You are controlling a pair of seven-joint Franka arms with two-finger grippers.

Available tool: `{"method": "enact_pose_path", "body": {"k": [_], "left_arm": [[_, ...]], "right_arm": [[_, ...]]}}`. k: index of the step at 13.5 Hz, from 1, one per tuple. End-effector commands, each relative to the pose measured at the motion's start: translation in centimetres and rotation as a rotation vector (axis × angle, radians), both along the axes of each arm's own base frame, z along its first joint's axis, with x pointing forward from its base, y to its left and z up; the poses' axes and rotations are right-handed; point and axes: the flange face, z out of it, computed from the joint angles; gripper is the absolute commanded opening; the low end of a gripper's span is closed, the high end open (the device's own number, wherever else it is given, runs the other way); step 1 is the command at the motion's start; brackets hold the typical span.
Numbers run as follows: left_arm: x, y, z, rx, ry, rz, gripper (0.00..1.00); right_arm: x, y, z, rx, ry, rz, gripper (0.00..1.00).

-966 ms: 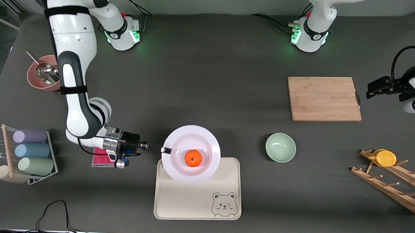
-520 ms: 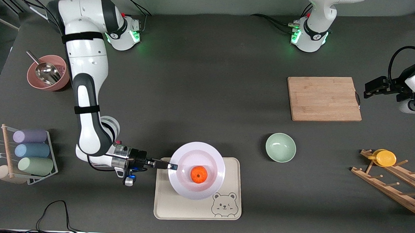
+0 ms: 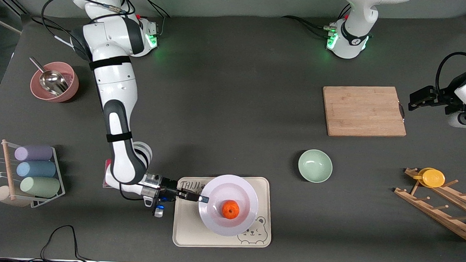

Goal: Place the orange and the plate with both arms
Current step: 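Slide the plate with the right gripper onto the cream bear tray, then settle the plate on the tray and open the right gripper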

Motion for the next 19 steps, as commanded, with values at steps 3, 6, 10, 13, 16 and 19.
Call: {"method": "enact_pose_path", "body": {"k": [3, 6, 10, 13, 16, 19], "left_arm": [[-0.4, -0.2, 0.2, 0.008, -0.009, -0.003, 1.00], [-0.3, -0.1, 0.1, 0.008, -0.009, -0.001, 1.00], [-0.4, 0.1, 0.2, 0.006, -0.007, -0.004, 1.00], [-0.3, -0.1, 0.2, 0.007, -0.011, -0.001, 1.00], [-0.3, -0.2, 0.2, 0.007, -0.011, -0.003, 1.00], [-0.3, -0.2, 0.1, 0.007, -0.009, -0.003, 1.00]], "right_arm": [[0.9, 0.4, -1.0, 0.018, -0.053, 0.002, 0.00], [1.1, -1.3, -1.9, 0.005, -0.079, -0.005, 0.00], [1.0, -2.1, -3.0, -0.008, -0.097, -0.003, 0.00], [1.1, -2.1, -2.9, -0.008, -0.098, -0.003, 0.00], [1.2, -2.3, -2.8, -0.009, -0.097, -0.005, 0.37], [1.3, -2.3, -2.3, -0.004, -0.095, -0.008, 0.47]]}}
